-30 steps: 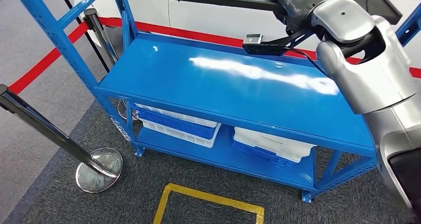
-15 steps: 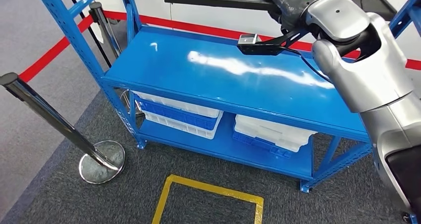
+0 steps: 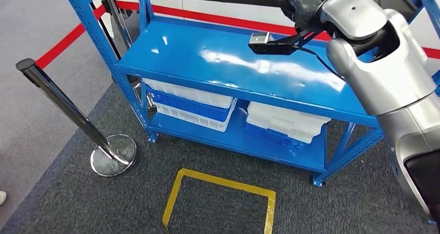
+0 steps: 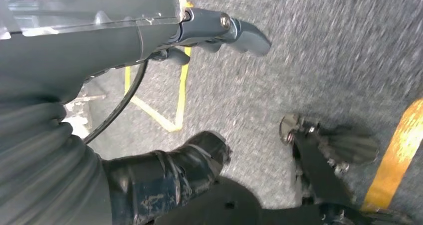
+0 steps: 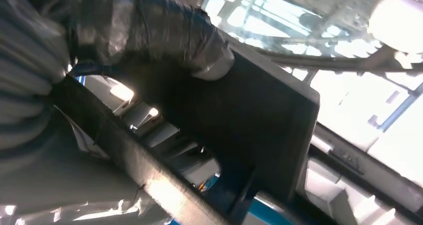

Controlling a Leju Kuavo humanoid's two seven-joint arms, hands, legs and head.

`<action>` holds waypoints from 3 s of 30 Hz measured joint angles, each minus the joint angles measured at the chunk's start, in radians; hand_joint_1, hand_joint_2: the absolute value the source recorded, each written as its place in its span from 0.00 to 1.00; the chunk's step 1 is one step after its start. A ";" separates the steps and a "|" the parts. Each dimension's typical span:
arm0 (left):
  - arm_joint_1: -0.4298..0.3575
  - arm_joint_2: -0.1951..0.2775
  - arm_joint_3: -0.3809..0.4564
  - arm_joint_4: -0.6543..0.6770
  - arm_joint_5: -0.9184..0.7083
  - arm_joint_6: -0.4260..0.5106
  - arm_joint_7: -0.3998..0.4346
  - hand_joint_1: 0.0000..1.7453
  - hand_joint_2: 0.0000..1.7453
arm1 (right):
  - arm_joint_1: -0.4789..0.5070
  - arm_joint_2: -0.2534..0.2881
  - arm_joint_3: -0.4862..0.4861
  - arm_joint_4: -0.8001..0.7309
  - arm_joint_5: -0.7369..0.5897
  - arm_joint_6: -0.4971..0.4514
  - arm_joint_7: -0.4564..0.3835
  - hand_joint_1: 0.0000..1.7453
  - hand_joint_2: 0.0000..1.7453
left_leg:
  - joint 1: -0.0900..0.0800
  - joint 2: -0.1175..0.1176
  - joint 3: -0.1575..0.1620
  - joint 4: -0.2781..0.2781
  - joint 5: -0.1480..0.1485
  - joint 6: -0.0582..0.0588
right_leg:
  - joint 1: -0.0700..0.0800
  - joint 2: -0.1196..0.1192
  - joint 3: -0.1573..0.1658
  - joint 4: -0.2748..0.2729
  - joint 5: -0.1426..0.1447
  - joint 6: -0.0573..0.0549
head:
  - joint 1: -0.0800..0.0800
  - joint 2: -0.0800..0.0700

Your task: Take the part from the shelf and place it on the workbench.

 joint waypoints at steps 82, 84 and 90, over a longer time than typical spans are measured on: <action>-0.001 -0.003 0.026 -0.001 -0.031 0.004 -0.018 0.00 1.00 | -0.014 0.089 0.036 0.066 0.019 -0.002 0.056 1.00 1.00 | 0.007 0.014 -0.220 0.161 0.038 -0.021 | 0.008 0.013 0.138 -0.030 -0.118 -0.031 | 0.002 0.000; 0.000 -0.003 0.026 -0.001 -0.032 0.004 -0.018 0.00 1.00 | -0.008 0.092 0.036 0.067 0.014 -0.003 0.057 1.00 1.00 | 0.010 0.014 -0.257 0.278 -0.009 -0.028 | 0.008 0.024 0.128 -0.027 -0.111 -0.031 | 0.002 0.000; 0.002 -0.004 0.028 -0.001 -0.034 0.004 -0.018 0.00 1.00 | -0.002 0.099 0.036 0.065 0.013 -0.003 0.066 1.00 1.00 | 0.023 -0.046 -0.107 0.050 0.089 -0.029 | 0.005 0.070 0.104 -0.003 -0.111 -0.013 | 0.002 0.000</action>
